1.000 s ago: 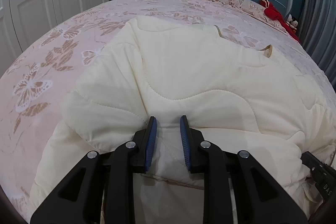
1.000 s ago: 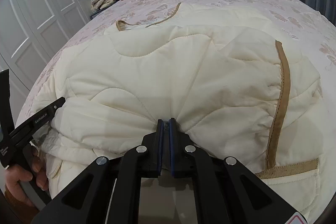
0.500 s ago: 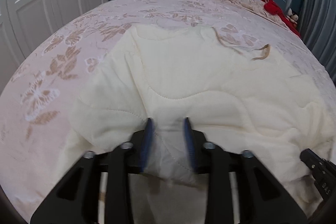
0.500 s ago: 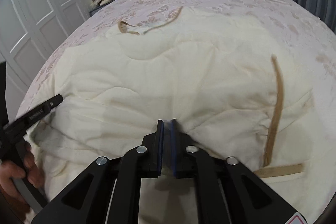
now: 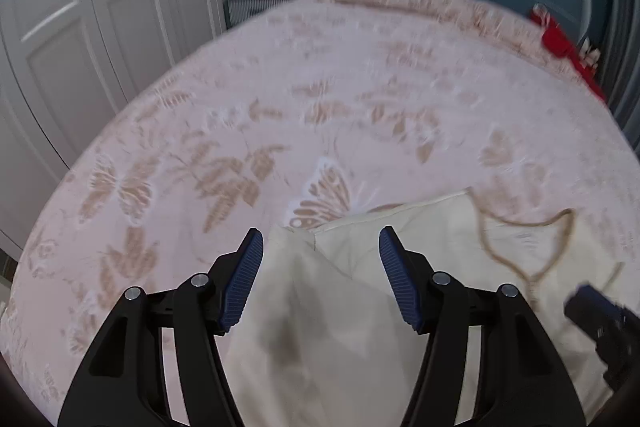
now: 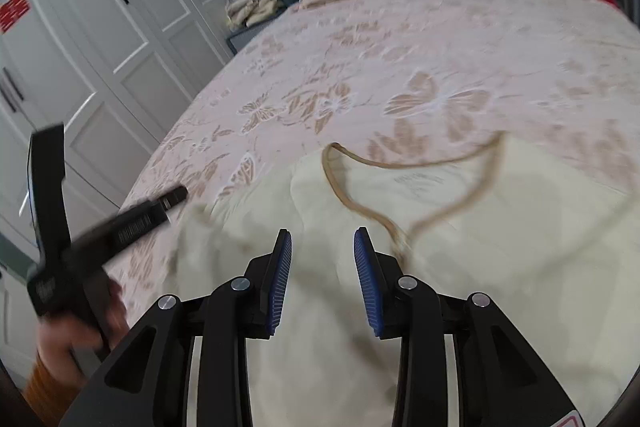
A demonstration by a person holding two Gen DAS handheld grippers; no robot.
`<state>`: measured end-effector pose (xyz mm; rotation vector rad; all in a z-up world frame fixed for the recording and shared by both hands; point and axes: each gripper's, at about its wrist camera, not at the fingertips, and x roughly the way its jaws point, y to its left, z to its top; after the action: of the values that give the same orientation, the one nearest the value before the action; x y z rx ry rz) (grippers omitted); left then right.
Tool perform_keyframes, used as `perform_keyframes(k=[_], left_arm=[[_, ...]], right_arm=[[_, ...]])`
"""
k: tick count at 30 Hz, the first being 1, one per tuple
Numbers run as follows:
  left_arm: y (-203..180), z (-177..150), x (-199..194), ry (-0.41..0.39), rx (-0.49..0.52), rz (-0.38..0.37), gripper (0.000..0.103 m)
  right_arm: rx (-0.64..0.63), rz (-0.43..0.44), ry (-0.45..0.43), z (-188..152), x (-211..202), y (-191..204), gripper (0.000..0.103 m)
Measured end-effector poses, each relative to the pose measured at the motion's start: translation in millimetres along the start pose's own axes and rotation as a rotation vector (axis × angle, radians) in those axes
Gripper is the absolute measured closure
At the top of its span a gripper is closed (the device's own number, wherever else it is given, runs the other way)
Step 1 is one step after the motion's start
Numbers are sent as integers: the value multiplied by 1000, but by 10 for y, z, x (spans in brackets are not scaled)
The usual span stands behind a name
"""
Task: Fold large clothes
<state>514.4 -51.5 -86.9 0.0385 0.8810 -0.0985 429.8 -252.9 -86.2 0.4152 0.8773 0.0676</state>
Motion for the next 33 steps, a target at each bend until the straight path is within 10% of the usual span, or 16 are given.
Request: perform_keyframes(k=[9,14,33], left_arm=[[66,-192,579,59,3,48,43],[86,-301,648,34,-6,58,40],[-20,-412,789,-9,29,150,29]], right_arm=[[-27,-49,85,209,977,119,70],[-36,-86,87,152,1143,59,103],[-88,-181,6,0,1228,70,103]])
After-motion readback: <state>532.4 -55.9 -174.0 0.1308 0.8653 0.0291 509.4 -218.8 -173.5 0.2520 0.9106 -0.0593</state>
